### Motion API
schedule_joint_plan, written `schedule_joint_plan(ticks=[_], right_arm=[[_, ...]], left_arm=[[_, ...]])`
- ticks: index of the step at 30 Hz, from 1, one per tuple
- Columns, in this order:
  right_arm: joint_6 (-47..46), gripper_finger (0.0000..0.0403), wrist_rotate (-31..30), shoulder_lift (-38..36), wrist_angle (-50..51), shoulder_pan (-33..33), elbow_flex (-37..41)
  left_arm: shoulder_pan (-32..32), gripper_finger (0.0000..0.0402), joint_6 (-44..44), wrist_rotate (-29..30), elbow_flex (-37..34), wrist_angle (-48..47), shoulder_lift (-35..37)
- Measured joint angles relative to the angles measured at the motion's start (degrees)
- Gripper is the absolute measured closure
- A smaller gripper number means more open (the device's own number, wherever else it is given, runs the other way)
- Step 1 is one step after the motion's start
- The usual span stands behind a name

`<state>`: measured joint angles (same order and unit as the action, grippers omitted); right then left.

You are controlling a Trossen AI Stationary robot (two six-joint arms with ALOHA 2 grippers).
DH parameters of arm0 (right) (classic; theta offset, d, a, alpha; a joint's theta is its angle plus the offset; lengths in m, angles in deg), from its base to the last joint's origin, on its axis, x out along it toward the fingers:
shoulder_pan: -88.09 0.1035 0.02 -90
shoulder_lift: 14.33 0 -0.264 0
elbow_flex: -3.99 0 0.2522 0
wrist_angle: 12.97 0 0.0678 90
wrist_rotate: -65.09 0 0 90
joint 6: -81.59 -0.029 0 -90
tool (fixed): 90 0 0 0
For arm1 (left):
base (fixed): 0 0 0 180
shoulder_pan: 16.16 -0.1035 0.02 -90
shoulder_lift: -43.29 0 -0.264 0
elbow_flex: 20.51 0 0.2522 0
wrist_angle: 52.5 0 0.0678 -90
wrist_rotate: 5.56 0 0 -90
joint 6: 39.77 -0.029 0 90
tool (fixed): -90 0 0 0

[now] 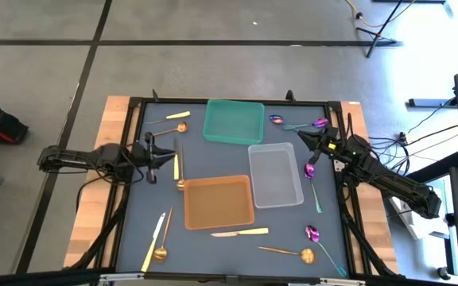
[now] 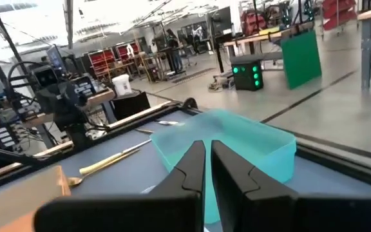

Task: Sort silverware by color (type)
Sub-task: Put the blue spoon into the transparent bin

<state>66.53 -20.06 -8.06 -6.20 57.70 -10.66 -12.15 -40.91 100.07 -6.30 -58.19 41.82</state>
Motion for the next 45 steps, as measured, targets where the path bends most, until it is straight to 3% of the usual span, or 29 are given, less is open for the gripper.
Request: schedule_joint_plan(ticks=[4,13,18,26,31,35,40,45], right_arm=[[-1.5,0.0382,1.2,1.0,3.3,0.0,-1.0],[-7.4,0.0382,-2.8,11.7,27.8,5.6,-13.7],[-15.0,0.0382,-7.4,17.8,36.1,13.9,-17.9],[-29.5,0.0394,-17.9,27.6,52.6,28.9,-28.1],[-42.4,0.0395,-16.4,34.4,63.1,38.2,-33.1],[-50.1,0.0394,-13.9,39.9,66.5,44.5,-33.1],[-52.4,0.0393,-14.5,45.7,66.4,47.4,-33.1],[-52.4,0.0350,-14.3,51.2,66.5,47.3,-33.1]], left_arm=[[0.0,0.0347,4.2,-0.1,0.0,4.4,0.0],[0.0,0.0347,-0.2,0.3,0.0,12.9,-3.0],[-0.7,0.0347,-6.6,-0.2,0.0,21.4,-7.8],[-2.6,0.0347,-7.0,-0.9,0.0,22.7,-10.5],[-2.6,0.0347,-4.8,-1.6,0.0,22.7,-10.6],[-2.6,0.0347,-2.1,-2.9,0.0,22.5,-10.6],[-2.6,0.0347,0.6,-3.7,0.0,21.7,-10.6],[-2.4,0.0347,2.2,-3.8,0.0,20.3,-11.0]])
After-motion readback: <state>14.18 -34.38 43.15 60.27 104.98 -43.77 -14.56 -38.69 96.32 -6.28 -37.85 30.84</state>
